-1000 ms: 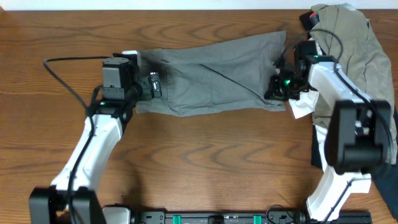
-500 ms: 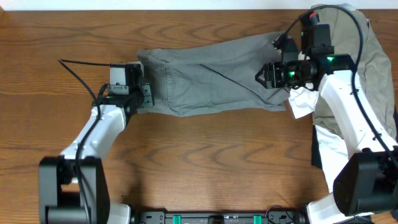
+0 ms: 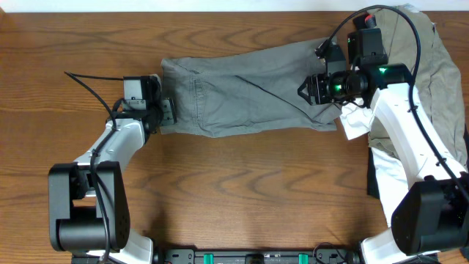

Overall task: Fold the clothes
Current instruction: 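Grasp the folded shorts' edges with both grippers and pull them straight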

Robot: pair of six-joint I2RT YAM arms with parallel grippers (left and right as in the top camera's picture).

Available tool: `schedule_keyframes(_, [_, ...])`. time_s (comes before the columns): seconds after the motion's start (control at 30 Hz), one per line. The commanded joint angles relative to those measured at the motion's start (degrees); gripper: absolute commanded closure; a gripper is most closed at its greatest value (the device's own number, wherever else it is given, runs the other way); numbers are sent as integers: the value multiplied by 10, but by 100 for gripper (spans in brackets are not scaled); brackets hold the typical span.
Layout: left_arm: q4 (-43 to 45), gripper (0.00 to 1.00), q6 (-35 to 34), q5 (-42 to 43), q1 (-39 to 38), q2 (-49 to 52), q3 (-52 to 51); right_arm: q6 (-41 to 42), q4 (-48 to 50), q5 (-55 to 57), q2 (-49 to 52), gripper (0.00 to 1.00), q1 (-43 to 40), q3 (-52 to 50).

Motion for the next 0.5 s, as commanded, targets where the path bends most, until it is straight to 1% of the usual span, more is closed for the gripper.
schedule_keyframes(0.0, [12,43,4,27,3,0,7,-7,6,1,-1,46,7,1])
schedule_keyframes(0.1, [10,43,4,39,2,2,7,-7,8,1,-1,49,7,1])
schedule_keyframes(0.17, [6,43,4,38,3,6,7,-7,8,1,-1,53,7,1])
schedule_keyframes(0.2, [6,43,4,38,3,8,7,-7,9,1,-1,57,7,1])
schedule_keyframes(0.23, [6,47,4,38,3,11,7,-7,14,2,-1,63,8,1])
schedule_keyframes(0.3, [7,50,4,38,3,16,7,-8,32,10,1,77,13,1])
schedule_keyframes(0.33, [9,52,4,38,3,18,7,-7,49,22,3,82,17,1])
schedule_keyframes(0.4, [15,53,3,38,3,24,7,-7,82,37,11,85,25,1])
schedule_keyframes(0.47, [23,53,4,44,2,31,7,-7,124,45,24,87,33,1])
